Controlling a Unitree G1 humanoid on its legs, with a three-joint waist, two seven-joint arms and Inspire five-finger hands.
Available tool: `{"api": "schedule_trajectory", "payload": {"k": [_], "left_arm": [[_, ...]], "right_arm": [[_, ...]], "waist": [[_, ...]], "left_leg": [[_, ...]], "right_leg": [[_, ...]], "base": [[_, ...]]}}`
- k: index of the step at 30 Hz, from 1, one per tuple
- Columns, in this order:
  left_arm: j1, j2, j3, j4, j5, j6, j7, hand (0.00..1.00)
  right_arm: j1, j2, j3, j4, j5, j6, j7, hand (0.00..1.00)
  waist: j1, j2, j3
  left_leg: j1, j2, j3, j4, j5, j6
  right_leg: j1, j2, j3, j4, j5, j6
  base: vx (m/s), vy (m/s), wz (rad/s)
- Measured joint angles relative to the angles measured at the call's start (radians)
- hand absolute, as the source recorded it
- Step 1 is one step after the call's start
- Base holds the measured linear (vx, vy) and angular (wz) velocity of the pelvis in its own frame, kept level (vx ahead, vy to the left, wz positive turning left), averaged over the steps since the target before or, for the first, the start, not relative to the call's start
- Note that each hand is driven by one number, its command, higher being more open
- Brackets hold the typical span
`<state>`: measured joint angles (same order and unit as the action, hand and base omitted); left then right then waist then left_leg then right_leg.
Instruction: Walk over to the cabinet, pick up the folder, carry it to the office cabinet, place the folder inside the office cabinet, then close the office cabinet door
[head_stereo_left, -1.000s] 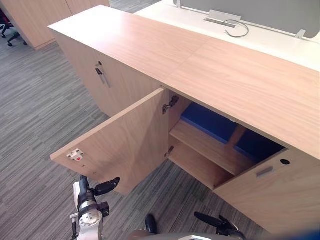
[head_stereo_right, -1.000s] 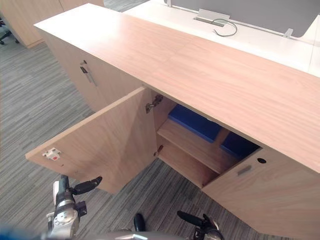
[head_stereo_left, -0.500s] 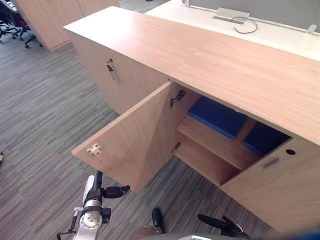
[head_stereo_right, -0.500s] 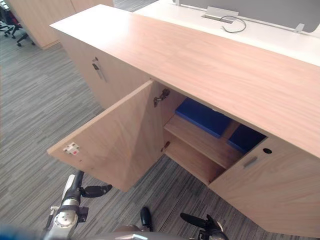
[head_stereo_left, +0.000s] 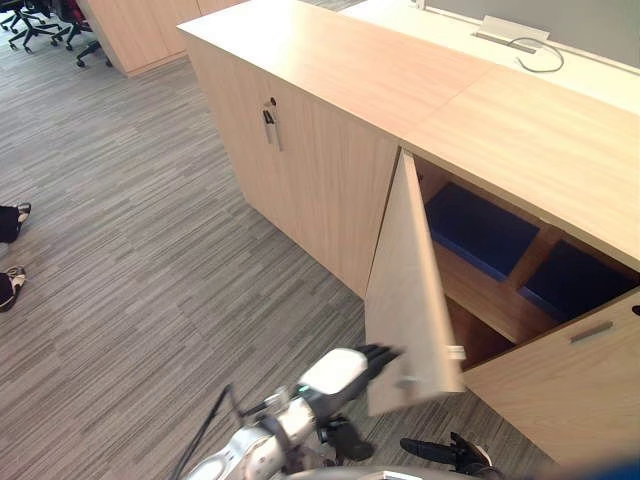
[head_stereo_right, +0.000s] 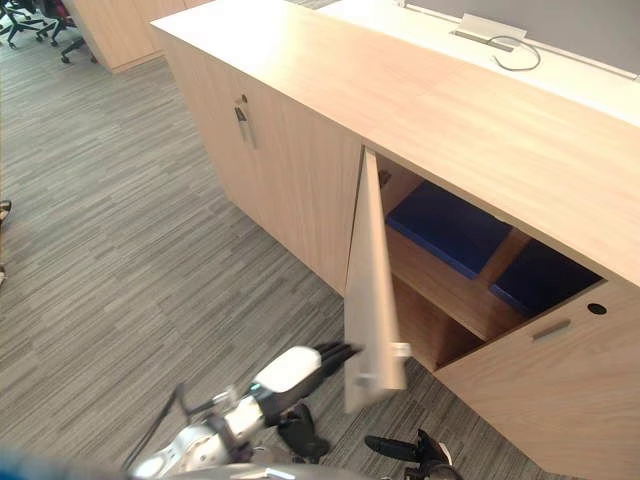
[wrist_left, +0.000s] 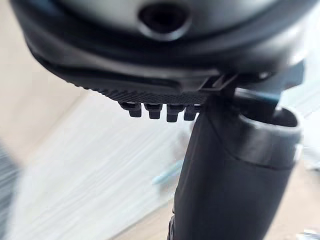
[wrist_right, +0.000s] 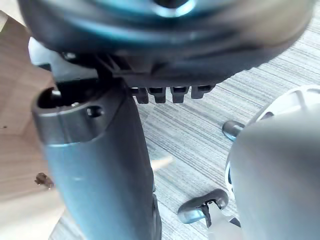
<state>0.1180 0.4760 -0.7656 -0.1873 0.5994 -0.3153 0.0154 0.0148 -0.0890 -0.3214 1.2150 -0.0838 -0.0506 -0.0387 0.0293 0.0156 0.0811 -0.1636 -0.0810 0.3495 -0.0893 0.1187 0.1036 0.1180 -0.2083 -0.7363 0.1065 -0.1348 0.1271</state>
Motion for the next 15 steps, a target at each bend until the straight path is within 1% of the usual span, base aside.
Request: {"api": "schedule_trajectory", "payload": {"k": [2,4,8,11,13,15], "left_arm": [[-0.042,-0.045,-0.031,-0.087,-0.001,-0.081,0.013,1.0],[-0.056,-0.05,-0.062,-0.095,0.0,-0.114,0.017,1.0],[-0.022,-0.032,-0.09,-0.051,0.005,-0.111,-0.001,1.0],[-0.024,-0.03,-0.1,-0.012,0.03,-0.098,-0.006,1.0],[-0.029,-0.043,-0.111,0.001,0.031,-0.09,-0.006,1.0],[-0.041,-0.089,-0.122,0.054,0.031,-0.087,-0.006,1.0]], "right_arm": [[-0.001,-0.002,0.021,0.001,0.0,-0.004,-0.007,1.0],[-0.002,-0.007,0.03,0.009,-0.001,-0.005,-0.01,1.0],[-0.002,-0.015,0.029,0.019,-0.003,-0.005,-0.011,1.0],[-0.002,-0.015,0.024,0.019,-0.003,-0.001,-0.011,1.0],[-0.001,-0.014,-0.002,0.019,-0.003,0.004,-0.012,1.0],[0.001,-0.008,-0.042,0.017,0.002,0.01,-0.016,1.0]], "waist": [[-0.013,0.007,-0.017],[-0.015,0.016,-0.032],[-0.016,0.03,-0.044],[-0.02,0.029,-0.043],[-0.028,0.028,-0.043],[-0.037,0.023,-0.042]], "left_leg": [[0.001,-0.006,0.0,-0.002,-0.005,0.006],[0.001,-0.006,0.0,-0.004,-0.005,0.006],[0.001,-0.003,-0.002,-0.004,-0.004,0.005],[0.001,0.002,-0.001,-0.004,-0.001,0.0],[0.002,0.004,0.003,-0.004,0.0,0.0],[0.012,0.009,0.025,-0.004,0.0,-0.001]], "right_leg": [[-0.003,-0.004,0.008,0.004,0.0,0.0],[-0.005,-0.005,0.008,0.007,0.0,0.0],[-0.006,-0.006,0.007,0.009,-0.002,0.003],[-0.006,-0.003,0.01,0.008,-0.005,0.007],[-0.006,-0.001,0.014,0.005,-0.006,0.009],[-0.006,0.0,0.036,0.0,-0.007,0.009]], "base": [[-0.01,0.049,0.0],[-0.02,0.01,0.01],[-0.04,-0.015,0.02],[-0.03,-0.04,-0.02],[-0.01,-0.04,-0.08],[0.0,-0.029,-0.27]]}}
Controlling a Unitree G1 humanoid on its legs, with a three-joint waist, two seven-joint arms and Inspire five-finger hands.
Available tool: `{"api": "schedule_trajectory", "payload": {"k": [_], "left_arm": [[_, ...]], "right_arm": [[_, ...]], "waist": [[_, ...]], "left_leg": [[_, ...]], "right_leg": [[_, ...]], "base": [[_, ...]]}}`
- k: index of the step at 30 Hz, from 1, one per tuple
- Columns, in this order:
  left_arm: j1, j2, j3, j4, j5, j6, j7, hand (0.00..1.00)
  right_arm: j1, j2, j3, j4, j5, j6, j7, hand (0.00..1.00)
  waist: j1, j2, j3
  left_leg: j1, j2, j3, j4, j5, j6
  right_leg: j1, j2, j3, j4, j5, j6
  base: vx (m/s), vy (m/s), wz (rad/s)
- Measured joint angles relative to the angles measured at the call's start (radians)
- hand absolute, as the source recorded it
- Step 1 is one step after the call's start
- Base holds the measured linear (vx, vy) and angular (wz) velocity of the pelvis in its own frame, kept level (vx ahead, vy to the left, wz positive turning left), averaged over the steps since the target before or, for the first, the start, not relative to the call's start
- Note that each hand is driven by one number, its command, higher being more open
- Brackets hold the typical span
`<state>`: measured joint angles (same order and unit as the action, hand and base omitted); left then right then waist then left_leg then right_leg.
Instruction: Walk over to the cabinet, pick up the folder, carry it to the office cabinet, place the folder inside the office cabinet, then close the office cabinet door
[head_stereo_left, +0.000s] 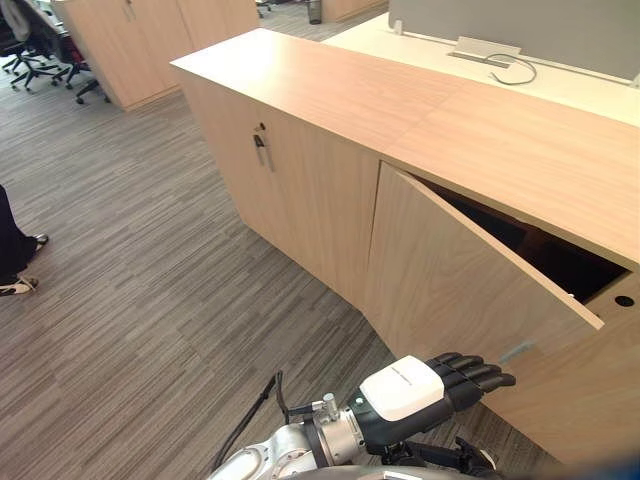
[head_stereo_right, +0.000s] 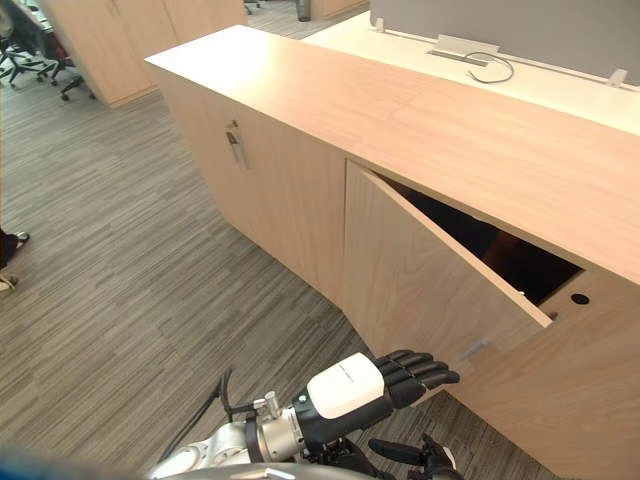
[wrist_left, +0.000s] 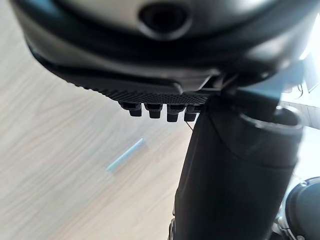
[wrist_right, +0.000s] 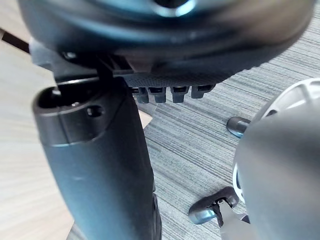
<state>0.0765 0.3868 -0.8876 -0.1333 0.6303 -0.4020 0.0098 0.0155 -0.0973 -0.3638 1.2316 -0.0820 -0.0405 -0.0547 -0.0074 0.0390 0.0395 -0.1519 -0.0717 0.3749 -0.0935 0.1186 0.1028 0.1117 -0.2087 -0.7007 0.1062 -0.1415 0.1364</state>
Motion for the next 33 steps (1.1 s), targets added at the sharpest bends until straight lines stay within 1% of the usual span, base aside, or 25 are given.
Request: {"api": "schedule_trajectory", "payload": {"k": [2,4,5,7,8,9,10,11,12,13,14,15,16,17,18,20,21,22,24,25,27,29,30,32,33], "left_arm": [[-0.027,-0.033,-0.004,0.072,0.0,0.002,0.0,1.0],[-0.034,-0.066,0.002,0.151,-0.003,0.033,0.0,1.0],[-0.04,-0.089,0.005,0.201,-0.005,0.061,-0.002,1.0],[-0.048,-0.11,0.021,0.24,-0.058,0.115,-0.024,1.0],[-0.041,-0.115,0.033,0.242,-0.079,0.124,-0.031,1.0],[-0.024,-0.13,0.061,0.244,-0.162,0.145,-0.043,1.0],[-0.009,-0.149,0.091,0.253,-0.229,0.153,-0.043,1.0],[-0.001,-0.189,0.138,0.283,-0.294,0.155,-0.042,1.0],[-0.001,-0.219,0.18,0.317,-0.358,0.157,-0.036,1.0],[0.0,-0.263,0.241,0.364,-0.414,0.17,-0.03,1.0],[0.005,-0.279,0.272,0.378,-0.47,0.19,-0.036,1.0],[0.035,-0.285,0.33,0.38,-0.552,0.217,-0.045,1.0],[0.071,-0.272,0.377,0.378,-0.597,0.231,-0.058,1.0],[0.097,-0.263,0.407,0.378,-0.623,0.238,-0.069,1.0],[0.135,-0.235,0.448,0.384,-0.658,0.254,-0.089,1.0],[0.188,-0.196,0.519,0.412,-0.704,0.265,-0.113,1.0],[0.204,-0.196,0.57,0.461,-0.75,0.281,-0.123,1.0],[0.207,-0.2,0.6,0.492,-0.769,0.283,-0.124,1.0],[0.171,-0.22,0.692,0.672,-0.821,0.286,-0.115,1.0],[0.154,-0.228,0.717,0.731,-0.831,0.288,-0.108,1.0],[0.105,-0.245,0.802,0.948,-0.856,0.299,-0.075,1.0],[0.091,-0.254,0.852,1.074,-0.861,0.306,-0.056,1.0],[0.089,-0.269,0.891,1.132,-0.881,0.312,-0.045,1.0],[0.077,-0.281,0.95,1.18,-0.905,0.317,-0.027,1.0],[0.076,-0.28,0.954,1.184,-0.905,0.317,-0.019,1.0]], "right_arm": [[0.001,0.01,-0.035,-0.002,0.005,0.013,-0.004,1.0],[0.002,0.023,-0.057,-0.002,0.008,0.018,-0.011,1.0],[0.004,0.027,-0.075,0.0,0.01,0.017,-0.015,1.0],[0.005,0.038,-0.103,0.0,0.046,0.019,-0.018,1.0],[0.005,0.038,-0.112,0.0,0.046,0.021,-0.02,1.0],[0.01,0.038,-0.125,0.002,0.047,0.025,-0.027,1.0],[0.019,0.036,-0.125,0.002,0.047,0.027,-0.034,1.0],[0.033,0.028,-0.125,0.001,0.048,0.027,-0.04,1.0],[0.036,0.021,-0.128,-0.002,0.053,0.029,-0.043,1.0],[0.039,0.009,-0.128,-0.003,0.057,0.029,-0.044,1.0],[0.04,0.002,-0.128,-0.001,0.057,0.031,-0.044,1.0],[0.04,-0.006,-0.128,0.0,0.056,0.036,-0.042,1.0],[0.039,-0.011,-0.128,-0.001,0.055,0.038,-0.039,1.0],[0.04,-0.018,-0.128,-0.002,0.053,0.04,-0.036,1.0],[0.043,-0.012,-0.126,-0.01,0.043,0.043,-0.029,1.0],[0.046,-0.005,-0.124,-0.021,0.041,0.06,-0.011,1.0],[0.047,-0.005,-0.124,-0.024,0.032,0.067,-0.003,1.0],[0.047,-0.005,-0.125,-0.026,0.025,0.068,0.001,1.0],[0.057,-0.004,-0.124,-0.03,0.007,0.068,0.006,1.0],[0.061,-0.002,-0.124,-0.03,0.008,0.068,0.006,1.0],[0.068,0.012,-0.124,-0.04,0.022,0.067,0.006,1.0],[0.068,0.019,-0.121,-0.04,0.046,0.066,0.006,1.0],[0.068,0.02,-0.116,-0.04,0.051,0.064,0.006,1.0],[0.065,0.02,-0.098,-0.04,0.067,0.061,0.004,1.0],[0.065,0.02,-0.086,-0.04,0.08,0.061,0.002,1.0]], "waist": [[-0.013,-0.009,0.004],[-0.019,-0.022,0.004],[-0.024,-0.028,0.003],[-0.026,-0.043,0.019],[-0.025,-0.044,0.023],[-0.024,-0.049,0.035],[-0.024,-0.05,0.04],[-0.021,-0.048,0.042],[-0.018,-0.035,0.049],[-0.015,-0.015,0.053],[-0.013,-0.007,0.056],[-0.012,-0.001,0.059],[-0.008,0.001,0.059],[-0.005,0.006,0.058],[-0.006,-0.012,0.061],[-0.003,-0.04,0.066],[-0.004,-0.046,0.061],[-0.005,-0.047,0.057],[-0.012,-0.039,0.033],[-0.012,-0.036,0.026],[-0.015,-0.027,0.012],[-0.019,-0.026,0.005],[-0.021,-0.025,-0.008],[-0.017,-0.028,-0.007],[-0.017,-0.031,-0.007]], "left_leg": [[0.018,0.003,0.011,0.0,-0.002,-0.003],[0.034,0.012,0.041,0.005,-0.008,-0.01],[0.023,0.026,0.062,0.039,-0.025,-0.005],[-0.051,0.096,0.1,0.259,-0.121,-0.007],[-0.067,0.122,0.108,0.329,-0.148,-0.007],[-0.087,0.172,0.105,0.455,-0.184,-0.013],[-0.095,0.192,0.077,0.525,-0.19,-0.011],[-0.111,0.203,0.007,0.587,-0.191,-0.012],[-0.125,0.209,-0.058,0.634,-0.2,-0.032],[-0.135,0.196,-0.169,0.648,-0.248,-0.09],[-0.124,0.18,-0.244,0.624,-0.27,-0.117],[-0.094,0.144,-0.384,0.561,-0.289,-0.148],[-0.06,0.123,-0.483,0.477,-0.293,-0.16],[-0.033,0.119,-0.531,0.422,-0.273,-0.184],[0.008,0.118,-0.481,0.384,-0.265,-0.178],[0.041,0.118,-0.399,0.364,-0.27,-0.167],[0.058,0.115,-0.363,0.35,-0.271,-0.165],[0.064,0.112,-0.354,0.339,-0.269,-0.164],[0.069,0.098,-0.353,0.313,-0.264,-0.155],[0.073,0.096,-0.355,0.306,-0.263,-0.154],[0.11,0.1,-0.36,0.276,-0.255,-0.157],[0.143,0.107,-0.363,0.244,-0.243,-0.161],[0.154,0.113,-0.363,0.22,-0.232,-0.164],[0.17,0.121,-0.365,0.184,-0.211,-0.171],[0.174,0.123,-0.365,0.176,-0.205,-0.172]], "right_leg": [[0.015,0.003,0.014,-0.012,0.0,0.0],[0.02,0.006,0.041,-0.021,0.0,-0.001],[0.011,0.008,0.063,-0.021,0.0,0.0],[0.011,0.018,0.1,-0.025,0.002,-0.003],[0.017,0.024,0.116,-0.026,0.002,-0.004],[0.036,0.034,0.155,-0.031,0.003,-0.007],[0.05,0.037,0.184,-0.035,0.003,-0.009],[0.052,0.037,0.222,-0.035,0.004,-0.014],[0.052,0.042,0.253,-0.035,0.008,-0.02],[0.047,0.048,0.304,-0.031,0.01,-0.023],[0.041,0.049,0.335,-0.027,0.01,-0.023],[0.024,0.049,0.4,-0.022,0.012,-0.022],[0.001,0.053,0.465,-0.019,0.015,-0.021],[-0.013,0.059,0.507,-0.019,0.018,-0.017],[-0.023,0.044,0.554,-0.027,0.03,-0.012],[-0.026,0.027,0.611,-0.049,0.048,-0.007],[-0.032,0.017,0.631,-0.056,0.057,-0.001],[-0.037,0.014,0.631,-0.059,0.06,0.0],[-0.04,0.006,0.622,-0.073,0.062,0.002],[-0.037,0.006,0.62,-0.077,0.062,0.001],[-0.004,0.011,0.611,-0.095,0.063,0.0],[0.015,0.02,0.599,-0.097,0.065,-0.002],[0.013,0.027,0.595,-0.098,0.068,-0.007],[0.013,0.034,0.591,-0.097,0.073,-0.014],[0.012,0.035,0.591,-0.097,0.074,-0.016]], "base": [[0.01,-0.042,-0.31],[0.01,-0.056,-0.44],[0.0,-0.076,-0.48],[-0.01,-0.121,-0.56],[0.02,-0.142,-0.75],[0.05,-0.104,-0.87],[0.08,-0.096,-1.07],[0.08,-0.035,-0.99],[0.1,0.048,-1.14],[0.07,0.072,-1.05],[0.08,0.191,-1.36],[0.07,0.205,-1.53],[0.09,0.239,-1.67],[0.1,0.167,-1.56],[0.1,0.11,-1.21],[0.14,0.14,-1.16],[0.13,0.137,-0.91],[0.11,0.098,-0.48],[0.07,0.049,-0.04],[0.08,0.012,0.08],[0.07,-0.027,0.04],[0.03,-0.068,0.01],[0.02,-0.081,0.02],[-0.02,-0.047,0.02],[-0.08,-0.033,-0.03]]}}
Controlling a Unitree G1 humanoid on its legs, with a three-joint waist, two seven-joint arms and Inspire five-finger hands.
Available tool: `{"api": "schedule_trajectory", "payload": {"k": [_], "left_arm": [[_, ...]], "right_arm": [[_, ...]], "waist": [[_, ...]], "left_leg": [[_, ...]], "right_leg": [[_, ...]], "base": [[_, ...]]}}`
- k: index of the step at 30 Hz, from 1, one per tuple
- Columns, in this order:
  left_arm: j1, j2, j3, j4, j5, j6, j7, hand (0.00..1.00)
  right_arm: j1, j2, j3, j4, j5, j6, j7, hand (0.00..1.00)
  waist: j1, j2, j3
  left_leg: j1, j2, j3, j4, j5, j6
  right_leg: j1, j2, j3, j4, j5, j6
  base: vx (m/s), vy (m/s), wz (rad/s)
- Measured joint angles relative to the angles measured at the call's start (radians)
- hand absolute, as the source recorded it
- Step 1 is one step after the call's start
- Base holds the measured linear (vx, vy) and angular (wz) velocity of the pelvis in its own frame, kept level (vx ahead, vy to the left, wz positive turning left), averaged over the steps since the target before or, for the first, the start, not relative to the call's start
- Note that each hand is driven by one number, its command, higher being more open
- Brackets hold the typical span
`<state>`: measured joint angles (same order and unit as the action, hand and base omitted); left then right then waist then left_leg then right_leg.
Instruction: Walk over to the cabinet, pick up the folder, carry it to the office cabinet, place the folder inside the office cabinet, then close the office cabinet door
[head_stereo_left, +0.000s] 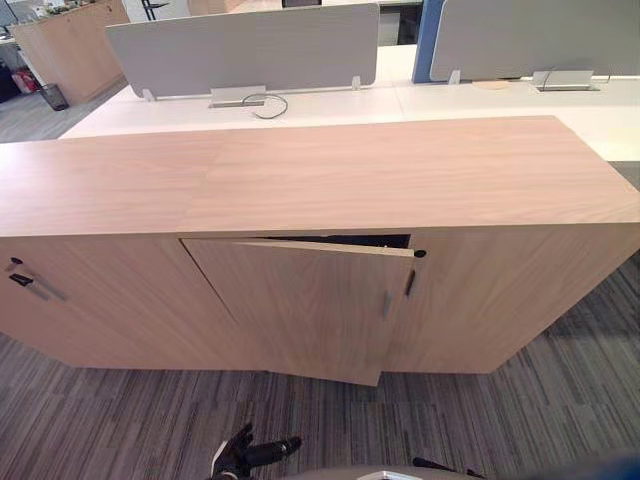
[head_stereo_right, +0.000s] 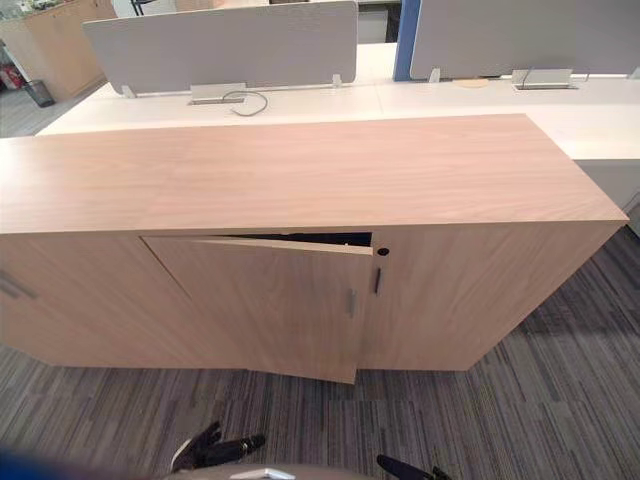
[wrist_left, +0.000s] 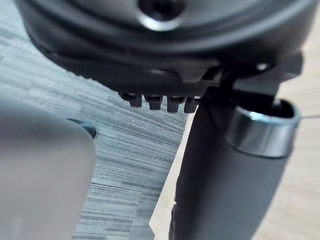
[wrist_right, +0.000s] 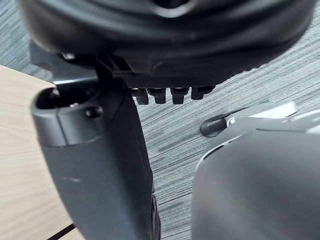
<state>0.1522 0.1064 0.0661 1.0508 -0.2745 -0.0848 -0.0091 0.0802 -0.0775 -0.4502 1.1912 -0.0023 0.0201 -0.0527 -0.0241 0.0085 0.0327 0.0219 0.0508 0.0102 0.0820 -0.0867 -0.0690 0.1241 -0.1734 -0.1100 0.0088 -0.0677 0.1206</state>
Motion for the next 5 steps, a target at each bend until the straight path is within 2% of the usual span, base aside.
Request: {"api": "schedule_trajectory", "payload": {"k": [5], "left_arm": [[0.002,-0.024,0.082,0.005,0.01,-0.004,0.035,1.0]], "right_arm": [[0.003,0.012,0.008,0.002,0.056,-0.003,-0.012,1.0]], "waist": [[-0.002,-0.018,0.002]], "left_leg": [[0.033,0.001,0.009,-0.063,0.042,-0.002]], "right_leg": [[-0.002,0.001,0.0,-0.002,0.011,-0.004]], "base": [[-0.09,0.001,-0.06]]}}
